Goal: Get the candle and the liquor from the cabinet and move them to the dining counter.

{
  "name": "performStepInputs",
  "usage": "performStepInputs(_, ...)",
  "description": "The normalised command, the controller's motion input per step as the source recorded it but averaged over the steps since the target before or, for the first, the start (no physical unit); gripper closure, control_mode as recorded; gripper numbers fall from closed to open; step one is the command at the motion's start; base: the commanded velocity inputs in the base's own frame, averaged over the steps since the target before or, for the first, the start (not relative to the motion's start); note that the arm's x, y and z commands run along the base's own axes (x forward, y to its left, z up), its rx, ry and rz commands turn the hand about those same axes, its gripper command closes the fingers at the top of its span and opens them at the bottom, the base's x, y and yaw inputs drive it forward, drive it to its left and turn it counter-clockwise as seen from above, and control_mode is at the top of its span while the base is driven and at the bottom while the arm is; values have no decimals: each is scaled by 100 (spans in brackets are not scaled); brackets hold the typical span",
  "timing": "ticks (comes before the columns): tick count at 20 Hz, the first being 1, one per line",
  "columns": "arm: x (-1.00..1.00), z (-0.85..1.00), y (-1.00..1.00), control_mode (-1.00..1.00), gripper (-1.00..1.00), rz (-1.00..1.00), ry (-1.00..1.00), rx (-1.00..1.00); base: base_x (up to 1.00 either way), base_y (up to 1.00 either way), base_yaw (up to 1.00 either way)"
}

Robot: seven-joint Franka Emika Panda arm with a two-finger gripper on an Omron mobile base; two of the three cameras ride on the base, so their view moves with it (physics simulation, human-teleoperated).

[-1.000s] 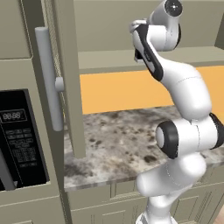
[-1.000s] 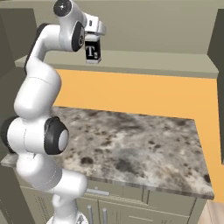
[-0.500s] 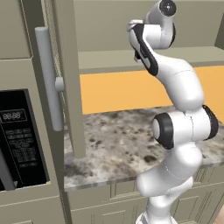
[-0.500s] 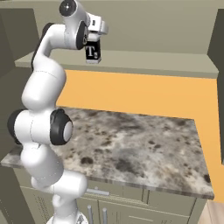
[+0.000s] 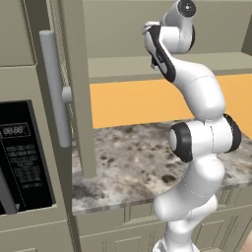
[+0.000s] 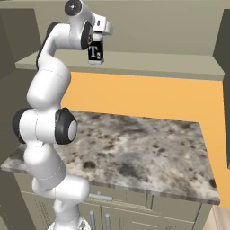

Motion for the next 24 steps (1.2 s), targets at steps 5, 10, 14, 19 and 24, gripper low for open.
performStepInputs(5, 0, -1, 0, -100, 100, 0, 0, 4, 0, 0, 0)
performStepInputs(10, -4, -1, -5, -100, 100, 0, -4, 5, 0, 0, 0)
performStepInputs(14, -38, -1, 0, -100, 100, 0, -10, 5, 0, 0, 0)
performStepInputs(19, -73, 0, 0, -100, 100, -1, -10, 5, 0, 0, 0)
performStepInputs(24, -73, 9, 1, -100, 100, -2, -2, 2, 0, 0, 0)
